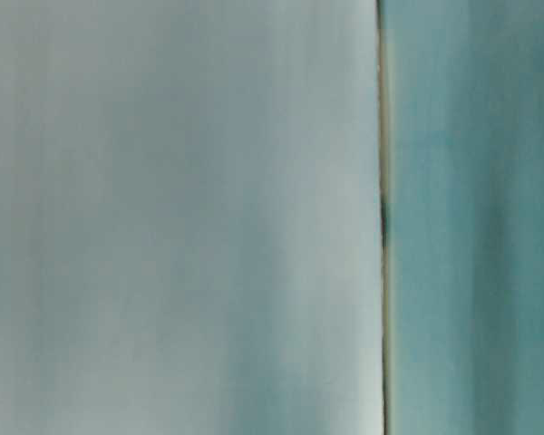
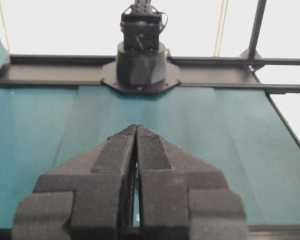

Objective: Insert the washer onto the shaft with both hands.
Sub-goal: 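Move the left gripper over the silver washer and the right over the shaft, then lower both open grippers around the washer and the threaded shaft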

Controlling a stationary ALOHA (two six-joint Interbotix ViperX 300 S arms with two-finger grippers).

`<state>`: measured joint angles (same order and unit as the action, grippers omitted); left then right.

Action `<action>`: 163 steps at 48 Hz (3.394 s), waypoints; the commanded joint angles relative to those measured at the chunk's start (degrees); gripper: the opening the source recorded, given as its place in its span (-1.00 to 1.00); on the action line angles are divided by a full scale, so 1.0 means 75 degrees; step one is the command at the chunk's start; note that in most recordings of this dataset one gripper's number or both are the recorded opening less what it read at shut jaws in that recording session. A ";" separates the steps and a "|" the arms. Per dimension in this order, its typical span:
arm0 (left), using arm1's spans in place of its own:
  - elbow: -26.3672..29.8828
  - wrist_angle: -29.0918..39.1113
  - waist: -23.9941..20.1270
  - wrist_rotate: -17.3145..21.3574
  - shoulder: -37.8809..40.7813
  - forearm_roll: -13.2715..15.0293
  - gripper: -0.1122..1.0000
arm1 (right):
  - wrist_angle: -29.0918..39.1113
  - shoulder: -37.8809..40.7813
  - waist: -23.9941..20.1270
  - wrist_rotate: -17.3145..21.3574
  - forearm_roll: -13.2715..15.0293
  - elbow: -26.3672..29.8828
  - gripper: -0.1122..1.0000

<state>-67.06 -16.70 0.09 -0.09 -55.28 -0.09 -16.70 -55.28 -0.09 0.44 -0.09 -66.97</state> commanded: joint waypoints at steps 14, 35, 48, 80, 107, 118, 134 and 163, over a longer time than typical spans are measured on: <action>0.0832 0.0316 -0.0070 -0.0340 0.1359 -0.0082 -0.75 | 0.1184 -0.0035 0.0070 0.0563 -0.0469 0.0129 -0.98; 0.1734 0.2133 -0.0059 -0.0363 0.2766 -0.0082 -0.75 | 0.3000 0.1160 0.0082 0.0797 -0.0469 0.0773 -0.98; 0.2402 0.3000 -0.0023 -0.0363 0.3797 -0.0082 -0.75 | 0.3867 0.2789 0.0082 0.0773 -0.0457 0.1441 -0.98; 0.3434 0.4570 -0.0023 -0.0352 0.5883 -0.0094 -0.75 | 0.5742 0.5215 0.0082 0.0750 -0.0070 0.2637 -0.98; 0.3375 0.4125 -0.0023 -0.0305 0.7078 -0.0129 -0.75 | 0.5730 0.6000 0.0082 0.0738 -0.0059 0.2812 -0.98; 0.3398 0.3879 -0.0023 -0.0305 0.7219 -0.0129 -0.75 | 0.5672 0.6105 0.0082 0.0703 -0.0059 0.2859 -0.98; 0.3398 0.3867 0.0035 -0.0340 0.7277 -0.0129 -0.61 | 0.5309 0.6363 0.0129 0.0703 -0.0059 0.2871 -0.95; 0.3410 0.3574 0.0270 -0.0246 0.7617 -0.0129 0.80 | 0.5320 0.6820 0.0152 0.0715 0.0070 0.2977 0.71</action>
<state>-42.28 10.46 2.20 -1.85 1.58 -0.88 23.55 -3.96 1.14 5.89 -0.18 -45.35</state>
